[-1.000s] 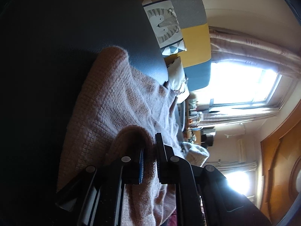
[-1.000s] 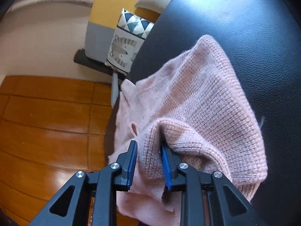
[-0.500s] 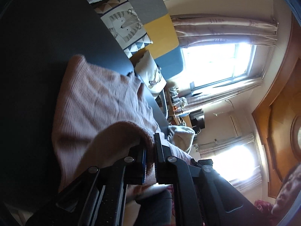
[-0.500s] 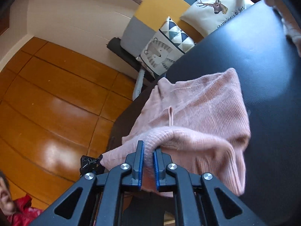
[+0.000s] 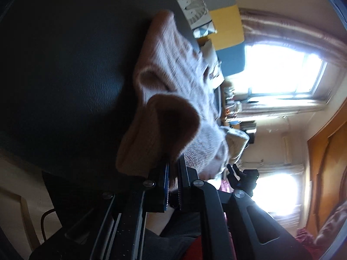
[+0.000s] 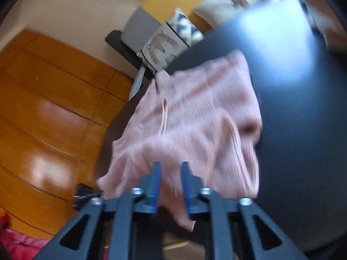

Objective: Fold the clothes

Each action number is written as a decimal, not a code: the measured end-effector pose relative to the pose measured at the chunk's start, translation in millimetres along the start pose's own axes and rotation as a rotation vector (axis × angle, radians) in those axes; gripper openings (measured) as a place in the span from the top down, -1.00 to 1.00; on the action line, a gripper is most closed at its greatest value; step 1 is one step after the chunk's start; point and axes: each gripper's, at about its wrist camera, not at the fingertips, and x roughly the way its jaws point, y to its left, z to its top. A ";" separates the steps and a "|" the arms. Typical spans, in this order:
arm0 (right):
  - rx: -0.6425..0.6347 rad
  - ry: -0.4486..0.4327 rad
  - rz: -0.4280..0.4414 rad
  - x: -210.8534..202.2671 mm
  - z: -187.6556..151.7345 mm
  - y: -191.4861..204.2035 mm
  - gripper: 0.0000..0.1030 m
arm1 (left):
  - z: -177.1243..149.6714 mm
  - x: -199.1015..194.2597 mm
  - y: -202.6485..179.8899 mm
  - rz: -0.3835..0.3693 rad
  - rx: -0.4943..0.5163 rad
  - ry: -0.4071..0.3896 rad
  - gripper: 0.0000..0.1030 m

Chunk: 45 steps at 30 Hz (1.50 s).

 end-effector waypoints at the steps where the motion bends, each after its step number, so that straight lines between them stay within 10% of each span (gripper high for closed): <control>1: -0.050 -0.017 -0.034 1.4 6.8 8.8 0.50 | 1.4 -3.9 -1.7 0.005 0.006 -0.008 0.87; 11: -0.353 0.261 -0.241 74.4 41.6 44.6 0.50 | 41.7 -49.5 -33.0 0.217 0.080 -0.087 0.79; 15: -0.404 0.216 -0.219 72.3 76.8 57.3 0.50 | 92.5 -18.3 -82.8 0.297 0.231 -0.160 -0.23; 17: -0.434 0.183 -0.220 81.3 101.8 66.5 0.50 | 119.4 15.8 -109.1 0.339 0.322 -0.146 -0.41; 30: -0.548 0.226 -0.292 235.4 224.6 72.8 0.50 | 234.0 267.6 -157.6 0.482 0.606 0.120 -0.41; 45: -0.447 0.344 -0.134 314.1 257.5 35.8 0.49 | 238.9 346.5 -167.7 0.468 0.822 0.197 -0.41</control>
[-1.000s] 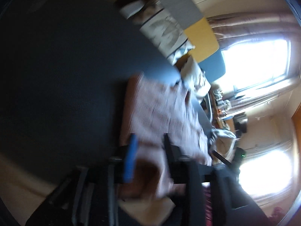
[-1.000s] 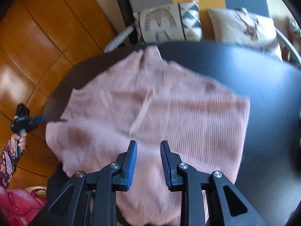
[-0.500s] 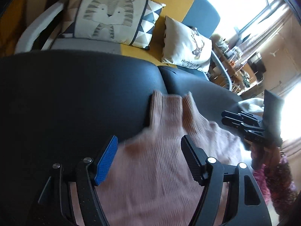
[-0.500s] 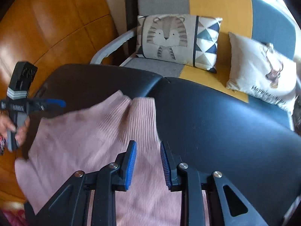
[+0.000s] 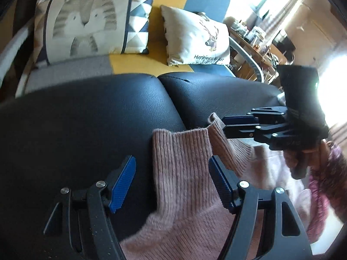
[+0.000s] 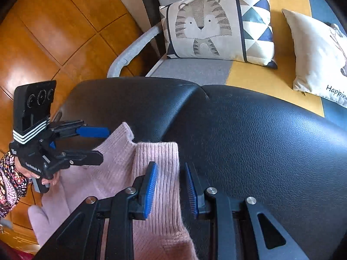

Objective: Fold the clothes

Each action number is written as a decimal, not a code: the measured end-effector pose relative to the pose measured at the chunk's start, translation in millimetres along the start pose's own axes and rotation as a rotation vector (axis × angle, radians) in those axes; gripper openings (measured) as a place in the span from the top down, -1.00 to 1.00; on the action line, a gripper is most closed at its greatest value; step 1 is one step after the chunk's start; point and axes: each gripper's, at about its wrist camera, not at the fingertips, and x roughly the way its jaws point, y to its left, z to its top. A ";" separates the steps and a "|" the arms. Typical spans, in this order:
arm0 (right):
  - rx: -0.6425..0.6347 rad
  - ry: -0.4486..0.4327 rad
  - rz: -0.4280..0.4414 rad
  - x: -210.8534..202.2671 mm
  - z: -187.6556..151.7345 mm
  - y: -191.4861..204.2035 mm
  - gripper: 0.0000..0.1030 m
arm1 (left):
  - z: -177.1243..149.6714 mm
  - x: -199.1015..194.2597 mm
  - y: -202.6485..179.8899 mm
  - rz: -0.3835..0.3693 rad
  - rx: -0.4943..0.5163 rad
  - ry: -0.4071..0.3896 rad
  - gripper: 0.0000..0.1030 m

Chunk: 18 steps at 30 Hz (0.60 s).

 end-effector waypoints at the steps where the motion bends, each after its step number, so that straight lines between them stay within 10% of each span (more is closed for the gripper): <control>1: 0.002 -0.006 -0.001 0.2 -0.8 0.4 0.49 | -0.8 1.5 -3.0 0.011 0.017 -0.008 -0.41; 4: 0.007 -0.010 -0.017 2.3 -1.7 1.0 0.60 | -3.9 4.9 -11.8 0.044 0.071 -0.030 -0.40; 6: 0.013 -0.009 -0.032 3.0 -2.3 0.8 0.77 | -6.2 6.4 -17.1 0.059 0.114 -0.031 0.29; 9: 0.031 -0.012 -0.036 2.1 -3.7 -0.9 0.91 | -5.2 5.2 -13.2 0.039 0.084 -0.012 0.79; 18: 0.065 -0.103 -0.012 -28.4 -13.1 4.1 0.93 | -5.5 -30.7 -23.7 -0.016 0.068 -0.096 0.81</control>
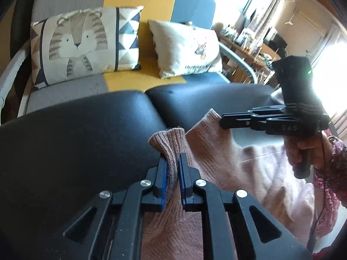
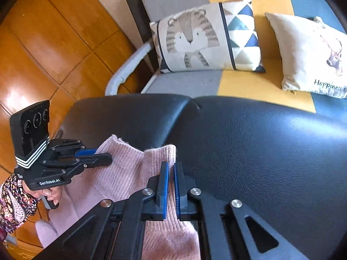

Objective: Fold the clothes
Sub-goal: 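Grasp the sweater hem with both grippers and lift it toward the collar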

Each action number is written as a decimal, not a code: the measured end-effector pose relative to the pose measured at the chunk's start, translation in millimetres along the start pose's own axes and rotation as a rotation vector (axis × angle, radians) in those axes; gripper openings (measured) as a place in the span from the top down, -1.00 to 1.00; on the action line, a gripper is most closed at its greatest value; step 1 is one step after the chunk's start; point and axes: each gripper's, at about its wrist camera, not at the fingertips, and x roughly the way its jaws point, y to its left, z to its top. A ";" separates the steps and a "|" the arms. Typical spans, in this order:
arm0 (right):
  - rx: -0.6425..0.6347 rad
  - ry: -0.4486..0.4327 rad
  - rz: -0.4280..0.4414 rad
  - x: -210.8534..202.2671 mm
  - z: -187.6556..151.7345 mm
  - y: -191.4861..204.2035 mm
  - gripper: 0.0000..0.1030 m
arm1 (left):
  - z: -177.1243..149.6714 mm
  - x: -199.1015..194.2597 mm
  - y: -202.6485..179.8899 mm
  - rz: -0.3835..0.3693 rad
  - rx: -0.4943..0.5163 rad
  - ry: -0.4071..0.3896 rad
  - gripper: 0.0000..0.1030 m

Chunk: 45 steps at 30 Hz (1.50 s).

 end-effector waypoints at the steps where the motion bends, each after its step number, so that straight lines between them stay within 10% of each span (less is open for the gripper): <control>1: 0.000 -0.009 0.008 -5.8 -0.6 2.2 0.93 | 0.4 -5.5 -2.9 -0.005 0.003 -0.010 0.81; 12: -0.020 -0.081 0.067 -79.3 -28.9 34.9 0.93 | -19.4 -74.3 -46.2 -0.074 0.062 -0.074 0.81; 30: -0.022 0.006 0.110 -101.8 -186.5 80.0 0.93 | -138.0 -87.5 -83.4 -0.058 0.011 0.008 0.81; 39: -0.016 -0.001 0.075 -103.1 -214.1 89.2 0.91 | -171.8 -92.6 -71.5 -0.079 -0.121 0.021 0.80; 45: 0.071 -0.007 0.035 -98.9 -199.1 86.7 0.54 | -172.1 -90.2 -55.6 -0.180 -0.364 0.027 0.76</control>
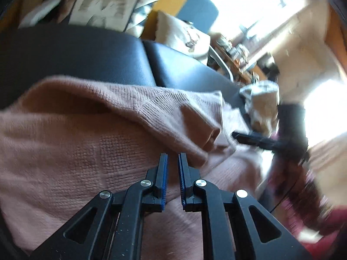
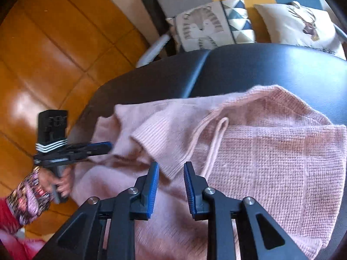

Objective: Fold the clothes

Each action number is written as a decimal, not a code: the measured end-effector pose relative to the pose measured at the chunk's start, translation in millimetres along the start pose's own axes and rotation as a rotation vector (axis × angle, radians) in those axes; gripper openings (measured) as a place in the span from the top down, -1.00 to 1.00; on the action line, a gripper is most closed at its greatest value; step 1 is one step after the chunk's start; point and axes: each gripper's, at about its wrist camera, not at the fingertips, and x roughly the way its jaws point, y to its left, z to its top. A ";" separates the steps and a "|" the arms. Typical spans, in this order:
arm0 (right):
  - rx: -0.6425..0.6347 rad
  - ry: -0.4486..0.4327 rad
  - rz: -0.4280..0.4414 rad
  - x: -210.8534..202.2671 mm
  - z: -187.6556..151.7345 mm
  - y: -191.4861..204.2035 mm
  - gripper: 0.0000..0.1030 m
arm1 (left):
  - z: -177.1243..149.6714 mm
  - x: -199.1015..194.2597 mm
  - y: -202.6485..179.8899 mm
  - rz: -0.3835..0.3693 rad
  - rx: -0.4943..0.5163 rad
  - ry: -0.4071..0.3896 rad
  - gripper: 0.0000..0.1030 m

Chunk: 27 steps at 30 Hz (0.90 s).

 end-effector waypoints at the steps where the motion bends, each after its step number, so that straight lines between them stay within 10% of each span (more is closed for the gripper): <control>1: 0.020 0.016 -0.019 5.6 2.2 -1.7 0.54 | 2.4 5.1 1.2 -0.010 -0.043 0.024 0.72; 9: 0.221 0.046 0.084 31.4 1.9 -13.8 0.54 | 4.4 26.7 -2.1 -0.069 -0.223 0.066 0.02; 18: 0.377 0.015 0.141 30.7 -9.7 -27.0 0.54 | 8.2 24.0 9.9 -0.061 -0.393 0.009 -0.12; 23: 0.383 -0.013 0.112 34.6 -7.6 -20.3 0.78 | 18.6 37.9 6.6 -0.034 -0.420 0.004 -0.10; 27: 0.376 -0.040 0.112 24.9 -10.2 -16.5 0.90 | 17.6 27.6 8.4 -0.007 -0.415 0.051 0.65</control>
